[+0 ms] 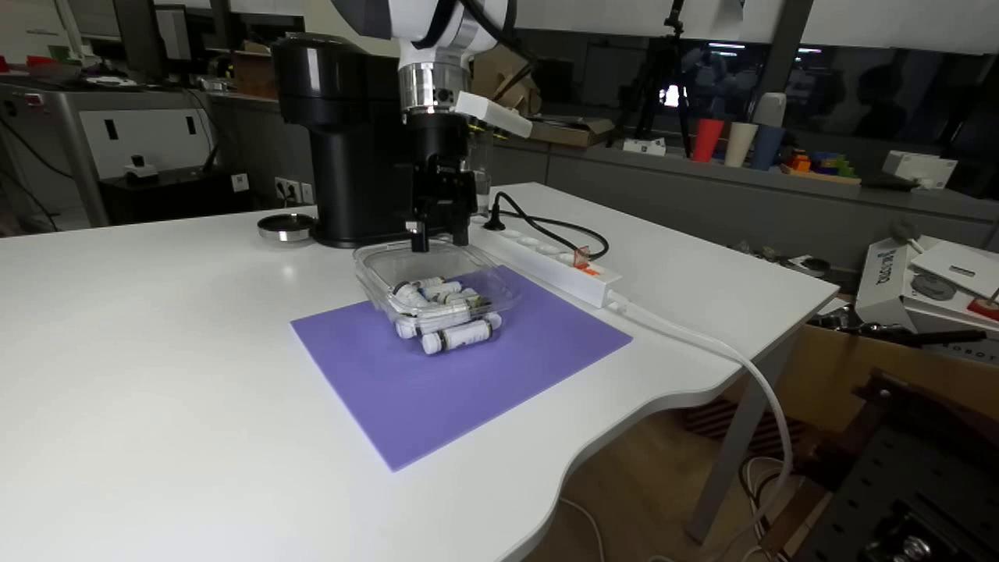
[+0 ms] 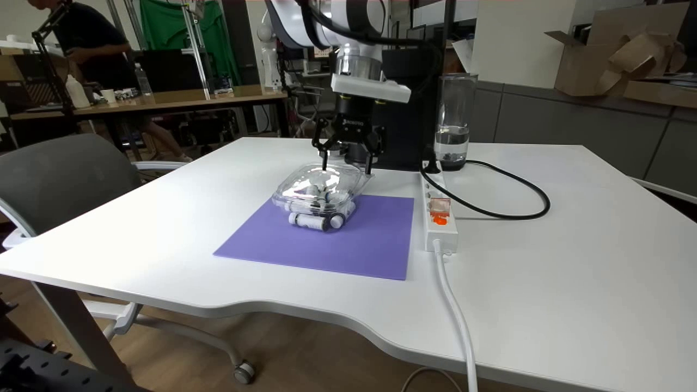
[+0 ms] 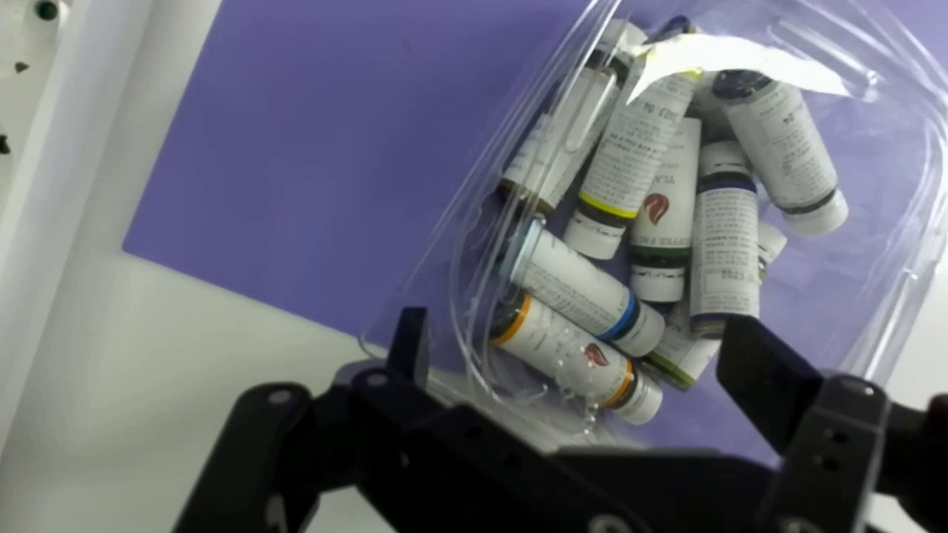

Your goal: Open the bowl

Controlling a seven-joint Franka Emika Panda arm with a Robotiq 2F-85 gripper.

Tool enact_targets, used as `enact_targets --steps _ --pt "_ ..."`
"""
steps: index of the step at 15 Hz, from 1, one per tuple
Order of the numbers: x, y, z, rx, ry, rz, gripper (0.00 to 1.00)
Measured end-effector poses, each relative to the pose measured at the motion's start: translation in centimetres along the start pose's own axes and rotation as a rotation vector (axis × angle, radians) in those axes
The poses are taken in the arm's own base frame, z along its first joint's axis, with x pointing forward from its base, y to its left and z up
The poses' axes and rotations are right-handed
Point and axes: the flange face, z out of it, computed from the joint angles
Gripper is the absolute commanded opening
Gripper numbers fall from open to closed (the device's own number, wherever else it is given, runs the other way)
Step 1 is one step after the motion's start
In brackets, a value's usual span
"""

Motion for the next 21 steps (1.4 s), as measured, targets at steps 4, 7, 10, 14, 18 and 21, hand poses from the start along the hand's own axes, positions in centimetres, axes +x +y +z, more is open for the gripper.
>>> enact_targets --steps 4,7,10,14,18,21 --pt "-0.1 -0.8 -0.1 0.081 -0.015 0.017 1.0" --pt "-0.2 -1.4 -0.5 0.14 -0.028 0.025 1.0" --pt "-0.5 -2.2 -1.7 0.184 -0.034 0.013 1.0" --pt "-0.7 -3.7 -3.9 0.225 -0.04 -0.015 1.0" --pt "-1.7 -5.7 -5.3 0.313 -0.114 -0.014 1.0" --pt "-2.4 -6.9 -5.1 0.381 -0.175 -0.003 1.0"
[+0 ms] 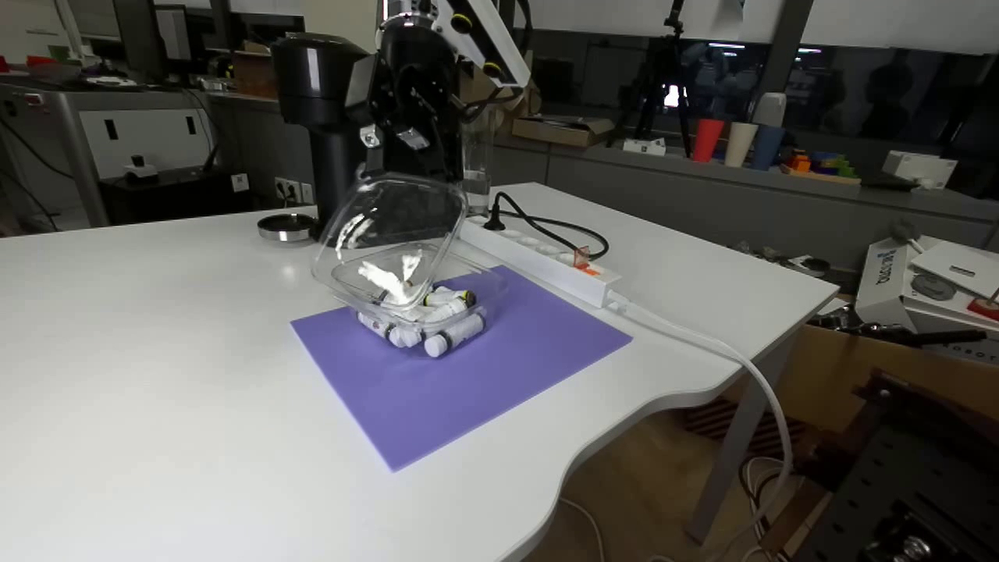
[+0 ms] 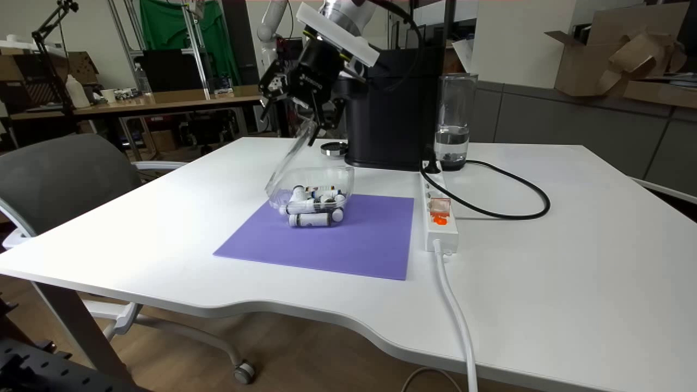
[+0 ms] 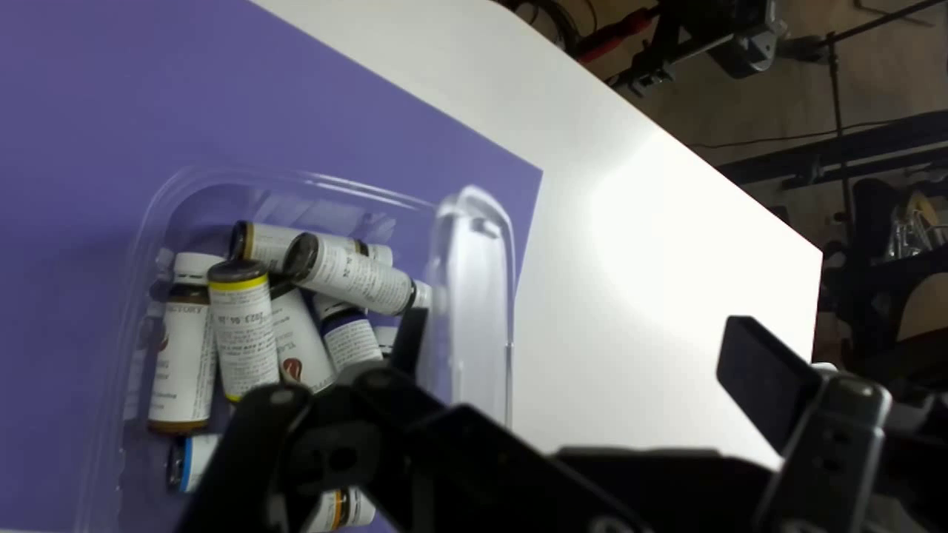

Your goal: Open the bowl

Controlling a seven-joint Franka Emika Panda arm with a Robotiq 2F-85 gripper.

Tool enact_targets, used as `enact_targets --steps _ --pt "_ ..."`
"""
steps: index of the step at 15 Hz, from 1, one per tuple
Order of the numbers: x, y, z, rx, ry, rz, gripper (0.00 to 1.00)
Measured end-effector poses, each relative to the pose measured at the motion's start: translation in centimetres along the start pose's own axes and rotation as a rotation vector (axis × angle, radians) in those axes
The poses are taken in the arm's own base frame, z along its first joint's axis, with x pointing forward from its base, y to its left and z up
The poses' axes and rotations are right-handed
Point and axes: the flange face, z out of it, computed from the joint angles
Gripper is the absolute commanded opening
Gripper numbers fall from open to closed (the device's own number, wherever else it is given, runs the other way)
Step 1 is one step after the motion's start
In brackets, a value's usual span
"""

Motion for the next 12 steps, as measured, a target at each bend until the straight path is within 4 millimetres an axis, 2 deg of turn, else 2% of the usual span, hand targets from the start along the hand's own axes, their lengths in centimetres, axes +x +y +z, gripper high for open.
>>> enact_targets --steps 5,12 --pt "0.1 -1.2 1.4 0.054 -0.043 -0.009 1.0" --pt "2.5 -4.6 3.9 -0.004 -0.046 -0.076 1.0"
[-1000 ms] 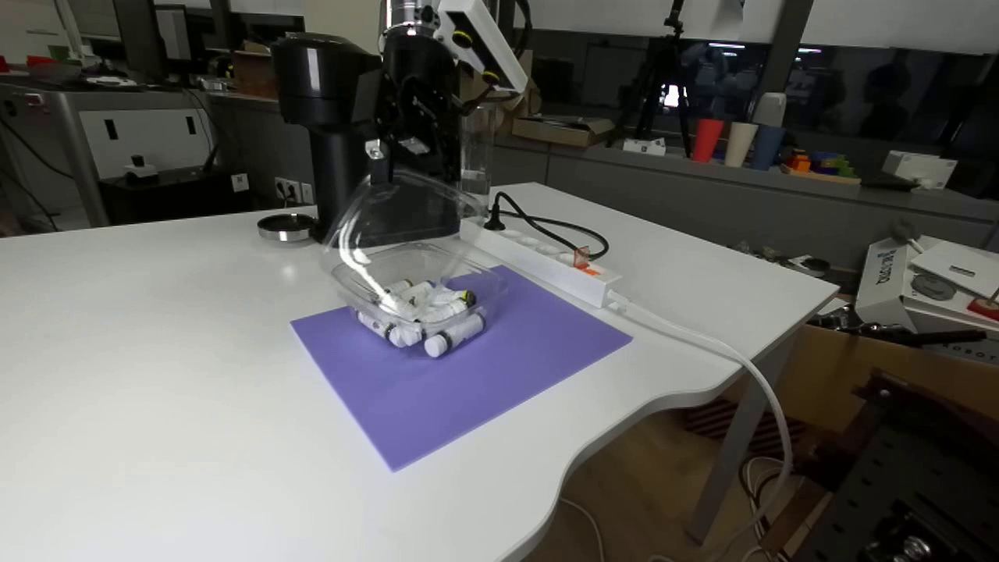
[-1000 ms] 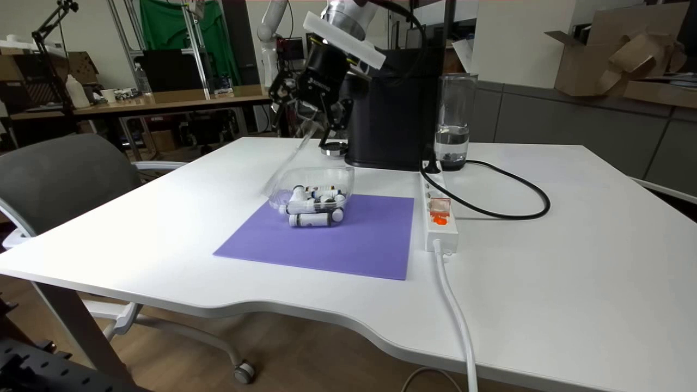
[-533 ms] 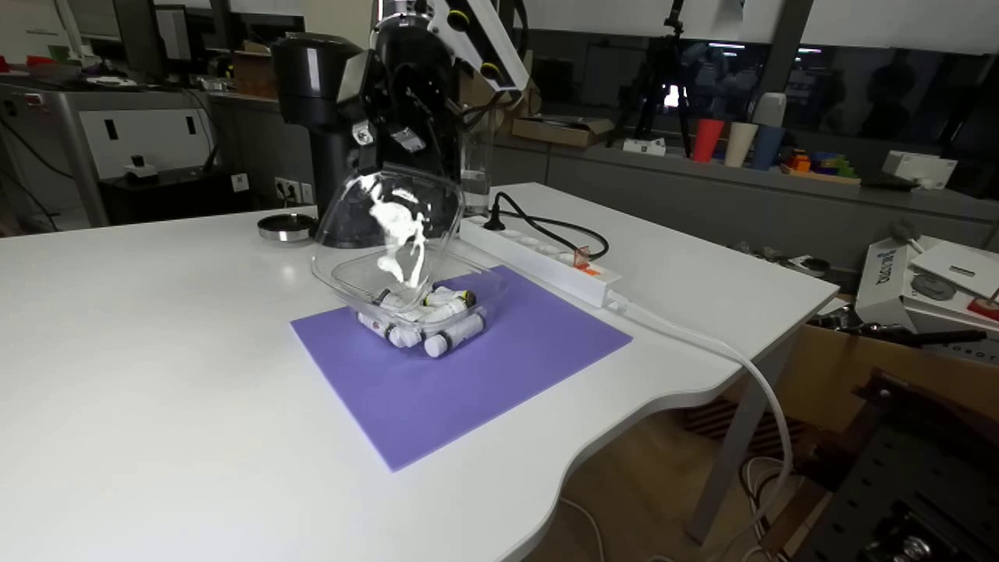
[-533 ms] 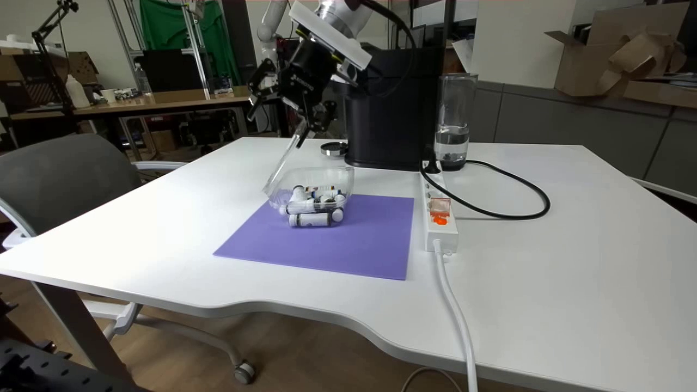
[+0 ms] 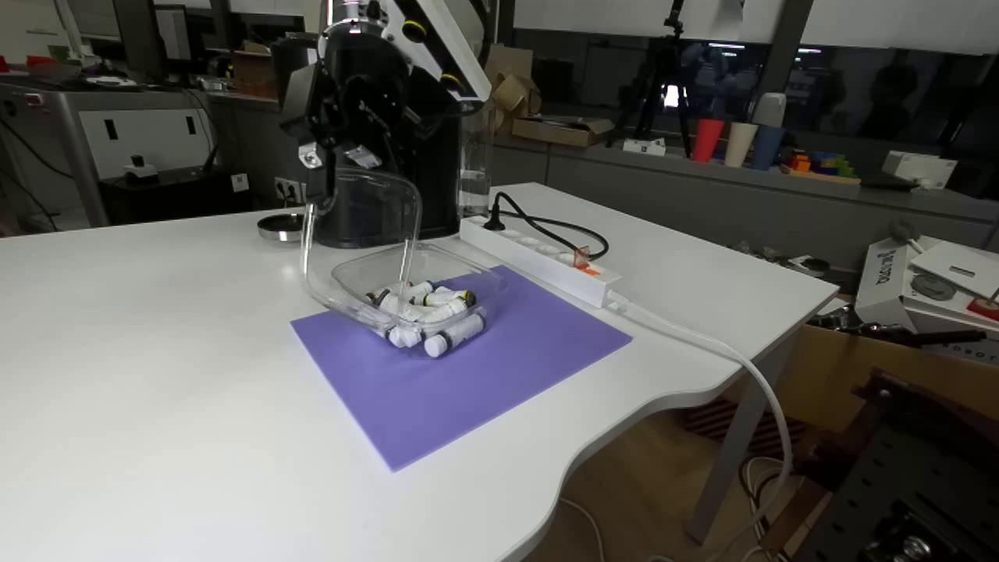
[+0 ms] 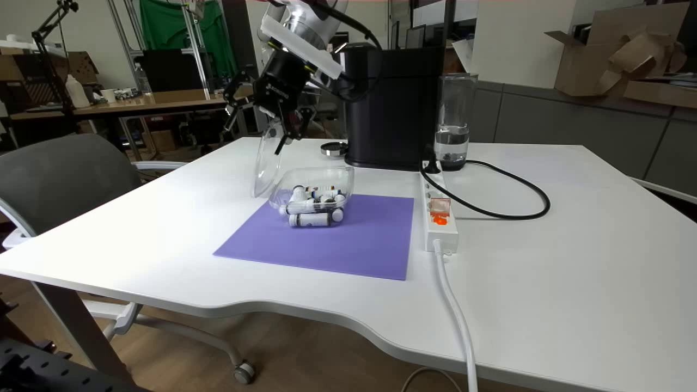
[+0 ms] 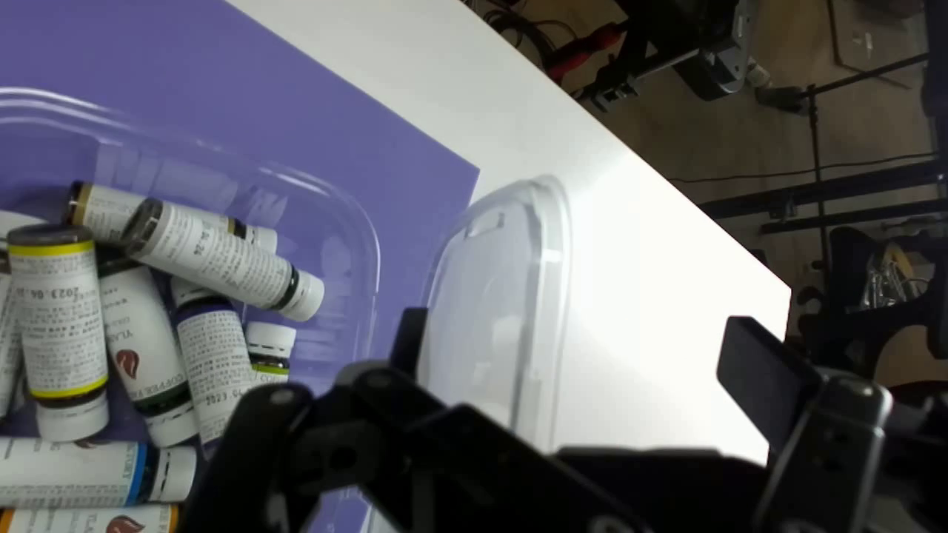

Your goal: Open the bowl

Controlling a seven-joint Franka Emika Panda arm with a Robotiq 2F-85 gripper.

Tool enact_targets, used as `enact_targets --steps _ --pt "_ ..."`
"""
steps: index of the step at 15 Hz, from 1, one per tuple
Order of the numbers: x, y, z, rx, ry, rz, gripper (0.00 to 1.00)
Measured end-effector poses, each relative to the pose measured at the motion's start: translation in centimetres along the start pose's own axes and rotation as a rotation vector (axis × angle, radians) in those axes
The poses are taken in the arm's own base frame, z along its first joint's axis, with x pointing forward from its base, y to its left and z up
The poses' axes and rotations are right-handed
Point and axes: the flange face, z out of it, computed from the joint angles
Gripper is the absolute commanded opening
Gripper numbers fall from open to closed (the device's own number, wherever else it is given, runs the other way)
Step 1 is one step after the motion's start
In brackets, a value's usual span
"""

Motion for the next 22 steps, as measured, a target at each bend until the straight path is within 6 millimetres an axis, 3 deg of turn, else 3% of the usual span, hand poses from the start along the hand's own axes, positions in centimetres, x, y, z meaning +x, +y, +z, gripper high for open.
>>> enact_targets --steps 4,8,16,22 --pt "1.2 -3.0 0.2 -0.14 0.082 -0.062 1.0" --pt "1.3 -6.4 0.0 -0.306 0.213 -0.127 1.0" --pt "-1.9 -12.2 0.6 -0.403 0.286 -0.189 1.0" --pt "-3.5 -13.6 -0.7 -0.427 0.311 -0.174 1.0"
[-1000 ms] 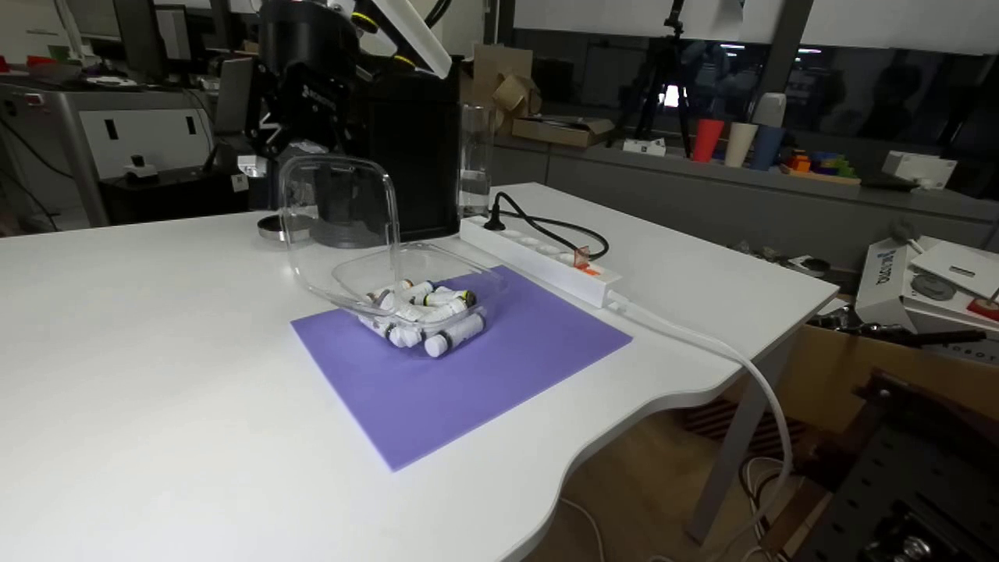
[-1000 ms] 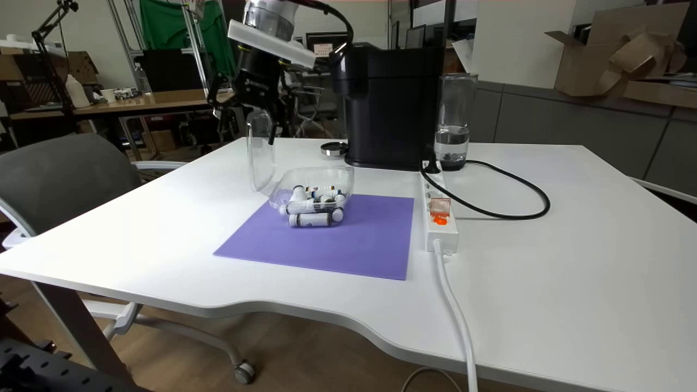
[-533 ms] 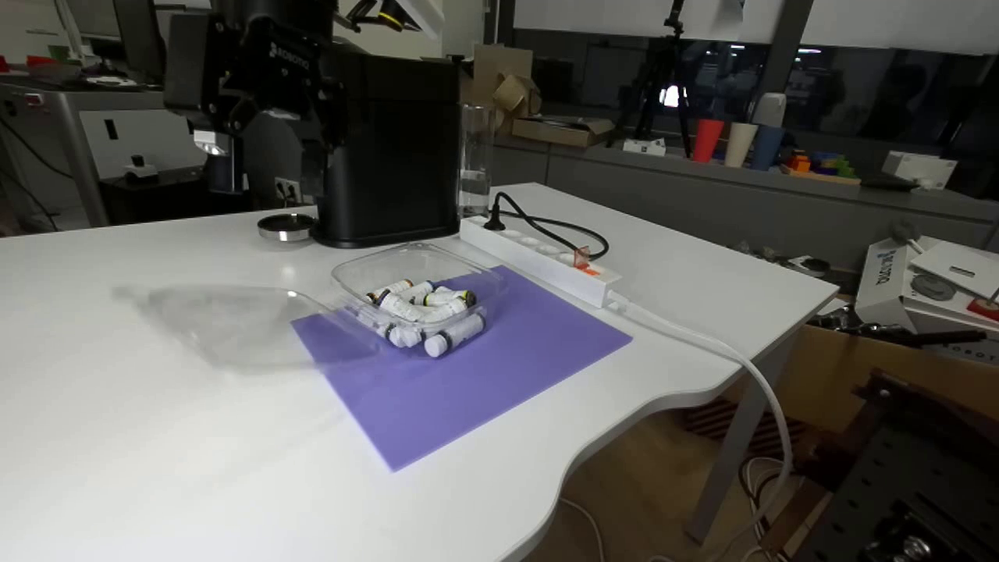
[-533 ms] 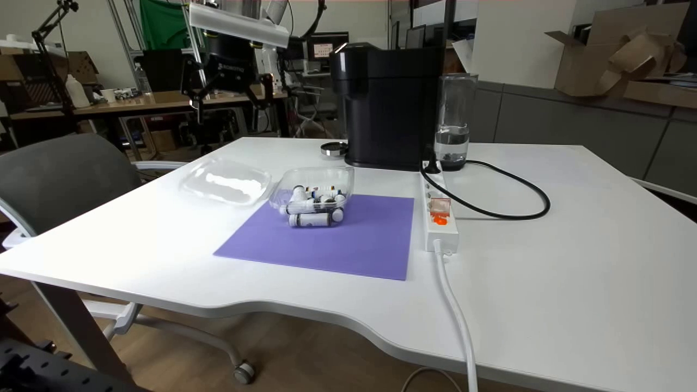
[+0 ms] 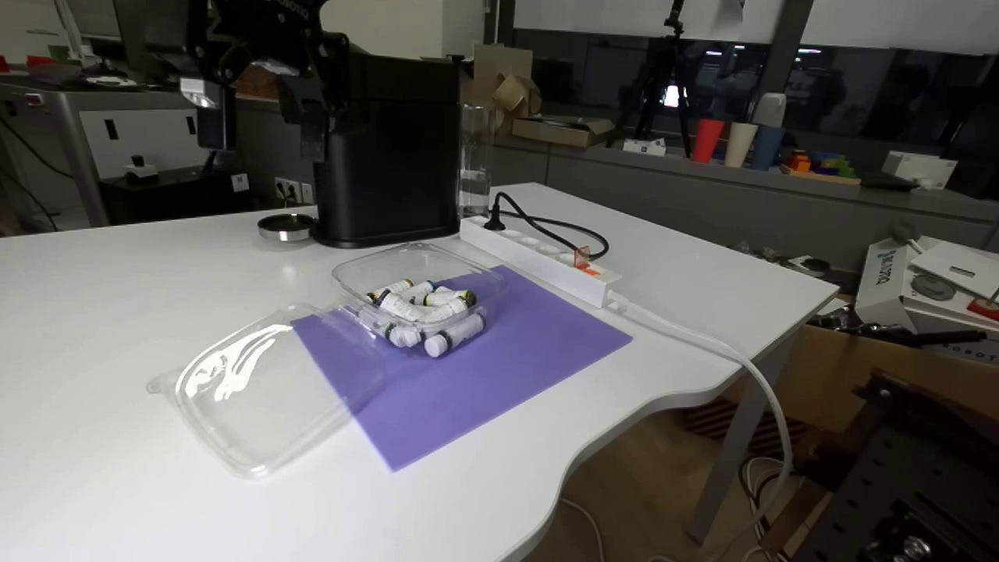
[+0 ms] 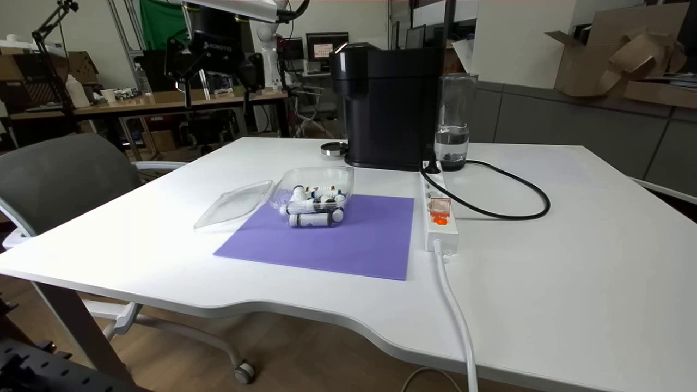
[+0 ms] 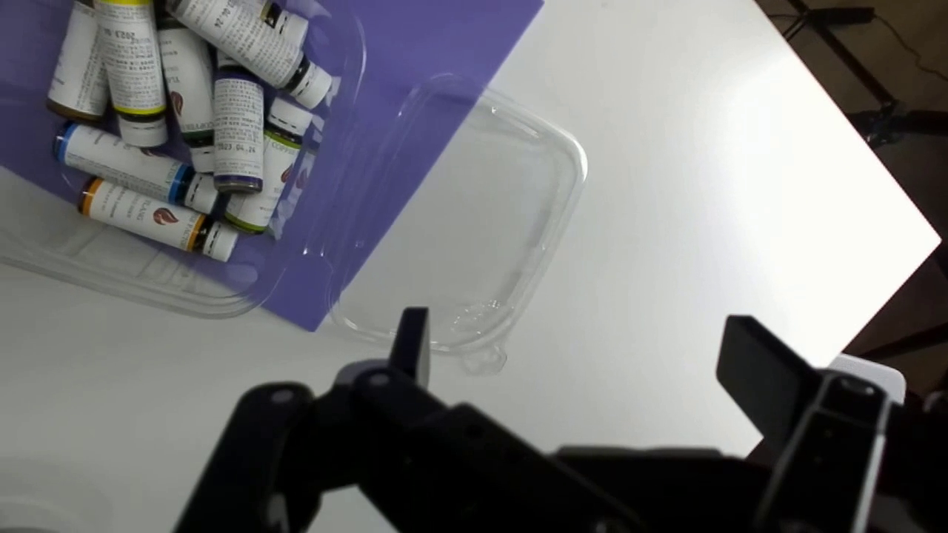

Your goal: Open the bowl

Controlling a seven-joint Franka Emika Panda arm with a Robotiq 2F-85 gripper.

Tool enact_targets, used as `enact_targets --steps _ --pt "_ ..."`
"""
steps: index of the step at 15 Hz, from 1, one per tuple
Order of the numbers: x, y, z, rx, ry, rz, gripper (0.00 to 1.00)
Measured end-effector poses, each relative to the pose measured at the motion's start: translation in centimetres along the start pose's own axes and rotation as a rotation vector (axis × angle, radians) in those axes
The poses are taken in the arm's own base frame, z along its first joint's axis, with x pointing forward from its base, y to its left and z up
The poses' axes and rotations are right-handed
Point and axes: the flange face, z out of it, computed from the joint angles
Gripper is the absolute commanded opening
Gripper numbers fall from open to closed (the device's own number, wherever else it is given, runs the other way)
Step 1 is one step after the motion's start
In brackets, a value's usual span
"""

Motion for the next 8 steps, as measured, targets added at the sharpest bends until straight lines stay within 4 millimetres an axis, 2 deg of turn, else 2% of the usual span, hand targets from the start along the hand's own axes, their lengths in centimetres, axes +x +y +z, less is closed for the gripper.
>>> enact_targets --steps 4,8 --pt "-0.6 1.4 -0.6 -0.067 0.035 0.024 1.0" --pt "-2.2 3.6 -0.4 -0.16 0.002 0.058 1.0"
